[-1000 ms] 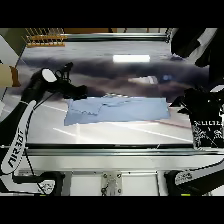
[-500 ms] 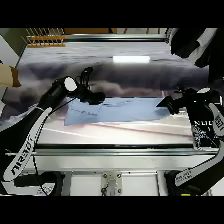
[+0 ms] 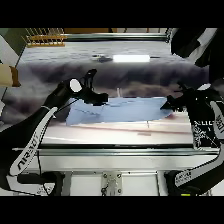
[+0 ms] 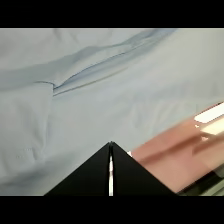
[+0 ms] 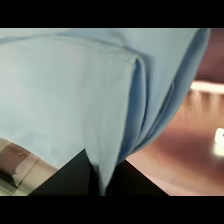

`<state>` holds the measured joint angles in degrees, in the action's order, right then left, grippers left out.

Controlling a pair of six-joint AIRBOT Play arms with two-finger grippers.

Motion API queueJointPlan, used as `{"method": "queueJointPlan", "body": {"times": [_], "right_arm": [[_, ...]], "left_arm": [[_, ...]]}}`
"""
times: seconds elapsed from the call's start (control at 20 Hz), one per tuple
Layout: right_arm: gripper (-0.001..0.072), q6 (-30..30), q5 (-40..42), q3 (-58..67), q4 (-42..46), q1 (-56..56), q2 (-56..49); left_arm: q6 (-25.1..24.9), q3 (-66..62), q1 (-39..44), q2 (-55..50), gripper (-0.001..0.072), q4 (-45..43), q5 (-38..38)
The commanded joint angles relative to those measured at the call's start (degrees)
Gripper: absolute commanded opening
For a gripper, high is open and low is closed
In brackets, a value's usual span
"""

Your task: Fold the clothes and pants, and hang the long-sleeved shirts on hangers.

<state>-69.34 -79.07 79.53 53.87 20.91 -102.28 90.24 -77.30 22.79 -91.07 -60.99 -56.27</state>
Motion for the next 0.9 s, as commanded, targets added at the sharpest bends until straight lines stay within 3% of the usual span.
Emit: {"method": "queueJointPlan", "body": {"times": [0.0, 0.35, 0.6, 0.85], "right_arm": [[0.0011, -4.50, -6.25, 5.51, 8.61, -0.07, 5.03], [0.0010, -11.45, -15.78, 23.32, 9.60, -9.55, 9.92], [0.0010, -13.49, -17.22, 33.42, 9.60, -17.66, 9.99], [0.0011, -14.73, -17.16, 35.63, 9.57, -22.51, 9.99]], "left_arm": [[0.20, -6.69, 2.82, -7.61, 0.0007, 1.22, 0.00], [0.24, -27.23, 10.64, -26.23, 0.0007, 1.29, -2.99], [0.24, -38.64, 13.70, -35.04, 0.0007, 1.20, -8.37], [0.33, -38.77, 13.35, -36.11, 0.0007, 1.18, -8.50]]}}
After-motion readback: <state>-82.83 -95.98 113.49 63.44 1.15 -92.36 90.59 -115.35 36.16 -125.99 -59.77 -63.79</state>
